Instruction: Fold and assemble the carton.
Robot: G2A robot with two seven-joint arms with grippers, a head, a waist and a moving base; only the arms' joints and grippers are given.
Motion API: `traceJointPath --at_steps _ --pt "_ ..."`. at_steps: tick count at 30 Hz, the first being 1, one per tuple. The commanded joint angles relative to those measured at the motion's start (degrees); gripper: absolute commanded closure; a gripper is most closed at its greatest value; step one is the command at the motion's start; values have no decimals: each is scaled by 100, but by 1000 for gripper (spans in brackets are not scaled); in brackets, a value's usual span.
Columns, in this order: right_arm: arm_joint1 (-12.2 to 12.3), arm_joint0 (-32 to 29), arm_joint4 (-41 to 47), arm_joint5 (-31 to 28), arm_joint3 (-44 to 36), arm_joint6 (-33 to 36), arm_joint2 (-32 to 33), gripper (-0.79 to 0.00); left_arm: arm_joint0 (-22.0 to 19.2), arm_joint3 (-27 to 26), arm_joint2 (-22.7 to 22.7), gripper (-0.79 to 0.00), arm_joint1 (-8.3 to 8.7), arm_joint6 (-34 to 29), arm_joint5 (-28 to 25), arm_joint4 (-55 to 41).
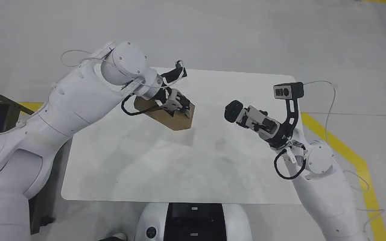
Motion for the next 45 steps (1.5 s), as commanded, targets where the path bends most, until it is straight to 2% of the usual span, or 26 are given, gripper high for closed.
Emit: traceJointPath --at_steps 1,5,7,10,16,19,29,36,41,45 --pt "-6 -46 124 -14 40 -26 -25 -785 0 0 0 0 0 0 -1 -1" --pt "-6 -46 124 -14 40 -26 -25 -785 162 -56 122 0 -9 69 179 140" --pt "-5 -30 70 -13 13 -27 -14 -785 131 -118 393 0 -26 141 438 606" --pt "-3 -16 -159 108 -59 -129 0 -785 -26 -154 675 0 -89 203 499 656" --pt "5 -64 -310 183 -59 -189 73 -785 -405 -112 1382 0 -314 620 917 1125" --pt "14 -123 -381 222 -78 -185 117 -785 -314 -51 1468 0 -495 661 959 1727" --pt "88 -393 -781 467 -244 -89 501 -785 -54 708 1468 0 -1332 315 614 3276" --pt "128 -657 -885 574 -384 -66 708 -785 71 1629 1468 0 -2094 -303 -5 4067" --pt "145 -773 -976 592 -471 -81 783 -785 137 2321 1468 0 -2654 -505 -207 4405" --pt "158 -838 -1067 599 -530 -74 831 -785 186 2797 1468 0 -3021 -579 -281 4561"
